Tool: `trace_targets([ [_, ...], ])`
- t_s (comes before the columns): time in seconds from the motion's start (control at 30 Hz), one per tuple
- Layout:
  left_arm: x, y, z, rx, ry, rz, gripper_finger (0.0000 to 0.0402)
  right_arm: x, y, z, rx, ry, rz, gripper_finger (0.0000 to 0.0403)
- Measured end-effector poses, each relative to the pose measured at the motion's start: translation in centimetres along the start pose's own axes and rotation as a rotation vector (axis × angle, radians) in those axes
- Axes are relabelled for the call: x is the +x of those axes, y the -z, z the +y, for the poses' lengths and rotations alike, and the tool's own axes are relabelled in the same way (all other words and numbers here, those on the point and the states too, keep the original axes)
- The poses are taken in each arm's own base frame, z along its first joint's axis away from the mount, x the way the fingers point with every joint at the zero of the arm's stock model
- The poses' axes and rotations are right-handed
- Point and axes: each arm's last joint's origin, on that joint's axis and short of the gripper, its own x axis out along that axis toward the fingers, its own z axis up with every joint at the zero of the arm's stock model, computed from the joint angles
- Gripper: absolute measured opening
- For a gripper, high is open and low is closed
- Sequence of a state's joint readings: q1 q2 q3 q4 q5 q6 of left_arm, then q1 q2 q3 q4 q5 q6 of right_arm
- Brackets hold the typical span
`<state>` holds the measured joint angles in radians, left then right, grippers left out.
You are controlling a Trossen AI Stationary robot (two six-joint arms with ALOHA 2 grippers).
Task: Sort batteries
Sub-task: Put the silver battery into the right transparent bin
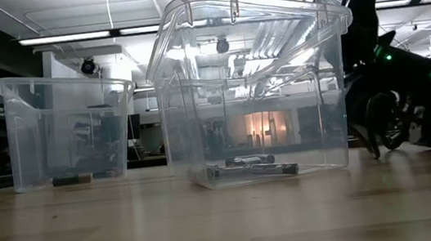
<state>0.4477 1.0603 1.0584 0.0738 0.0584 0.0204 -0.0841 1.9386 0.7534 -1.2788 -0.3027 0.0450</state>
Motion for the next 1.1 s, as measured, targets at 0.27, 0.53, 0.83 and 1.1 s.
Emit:
trace_targets([
  [0.27,0.0,0.0,0.1,0.036,-0.004,-0.002,0.0168,1.7,0.8,-0.5,-0.004,-0.037,0.063,0.0],
  [0.53,0.0,-0.1,0.2,0.037,-0.022,-0.005,0.0168,1.5,0.5,-1.2,0.044,0.062,0.023,0.0],
  [0.83,0.0,-0.1,0.2,0.01,-0.027,-0.006,0.0168,1.1,0.1,-2.2,0.087,0.087,-0.019,0.0],
  [1.1,0.0,-0.1,0.2,0.008,-0.027,-0.006,0.0168,-0.5,-0.5,-2.7,0.143,0.132,-0.089,0.0],
])
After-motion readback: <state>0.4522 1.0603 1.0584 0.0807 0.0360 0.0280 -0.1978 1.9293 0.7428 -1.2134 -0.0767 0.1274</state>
